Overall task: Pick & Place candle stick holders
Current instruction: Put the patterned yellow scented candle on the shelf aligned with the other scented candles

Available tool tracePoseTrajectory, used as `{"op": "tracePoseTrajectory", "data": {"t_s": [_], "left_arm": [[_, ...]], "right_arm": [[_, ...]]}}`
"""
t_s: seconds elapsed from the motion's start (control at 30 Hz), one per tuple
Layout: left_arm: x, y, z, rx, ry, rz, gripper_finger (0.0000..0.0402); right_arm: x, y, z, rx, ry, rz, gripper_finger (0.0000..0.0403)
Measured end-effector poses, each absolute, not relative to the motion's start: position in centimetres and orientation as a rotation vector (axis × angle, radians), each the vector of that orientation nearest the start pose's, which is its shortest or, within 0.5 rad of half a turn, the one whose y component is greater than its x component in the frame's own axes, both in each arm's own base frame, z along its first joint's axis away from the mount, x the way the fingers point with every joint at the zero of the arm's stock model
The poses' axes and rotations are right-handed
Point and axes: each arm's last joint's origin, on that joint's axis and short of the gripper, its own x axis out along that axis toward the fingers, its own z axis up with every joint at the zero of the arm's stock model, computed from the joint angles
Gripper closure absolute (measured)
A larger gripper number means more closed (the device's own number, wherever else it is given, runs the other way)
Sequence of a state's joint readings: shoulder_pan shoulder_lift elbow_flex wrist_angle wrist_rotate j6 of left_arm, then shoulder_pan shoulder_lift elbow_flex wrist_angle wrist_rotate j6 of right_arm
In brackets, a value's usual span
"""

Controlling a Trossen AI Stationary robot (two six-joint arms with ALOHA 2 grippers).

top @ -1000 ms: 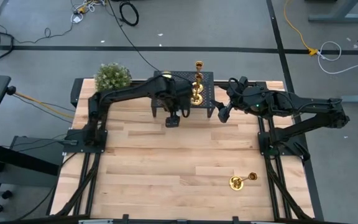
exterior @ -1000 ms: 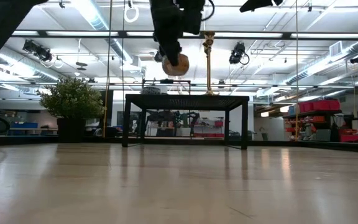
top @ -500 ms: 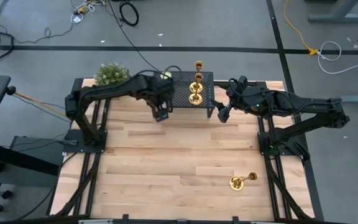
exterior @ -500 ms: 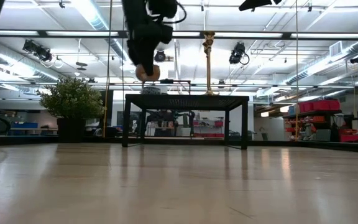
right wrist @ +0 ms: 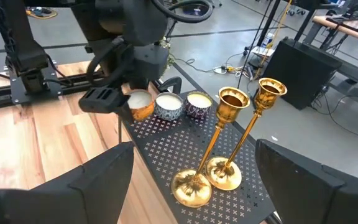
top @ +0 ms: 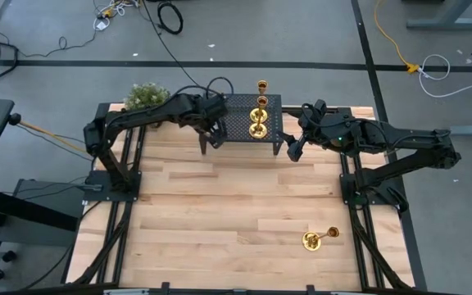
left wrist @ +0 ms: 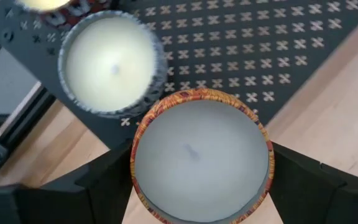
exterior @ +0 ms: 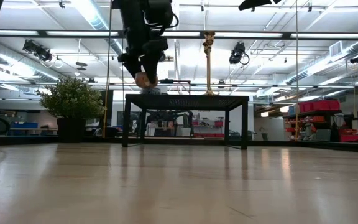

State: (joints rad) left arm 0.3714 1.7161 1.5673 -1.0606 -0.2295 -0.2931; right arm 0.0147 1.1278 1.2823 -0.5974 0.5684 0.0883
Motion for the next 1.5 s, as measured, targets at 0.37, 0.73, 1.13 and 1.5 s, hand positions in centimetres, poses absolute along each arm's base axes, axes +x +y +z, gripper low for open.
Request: {"op": "tracePoseTrajectory", "data": {"t_s": [0.37, 0.73, 1.13, 1.5], "left_arm": [[32.4, 14.4, 28.1, -0.412, 1.167, 0.718, 0.0083], [32.2, 15.4, 27.9, -0.431, 1.153, 0.738, 0.0083], [31.9, 16.5, 27.9, -0.525, 1.120, 0.719, 0.0083], [32.0, 16.5, 28.0, -0.522, 1.110, 0.715, 0.0083]], "right_arm": [[22.3, -1.2, 40.0, -0.062, 0.410, -0.559, 0.0066], [22.3, -1.2, 40.0, -0.062, 0.404, -0.559, 0.0066], [22.4, -1.2, 40.1, -0.057, 0.389, -0.559, 0.0066], [22.4, -1.2, 40.1, -0.057, 0.389, -0.559, 0.0066]]}}
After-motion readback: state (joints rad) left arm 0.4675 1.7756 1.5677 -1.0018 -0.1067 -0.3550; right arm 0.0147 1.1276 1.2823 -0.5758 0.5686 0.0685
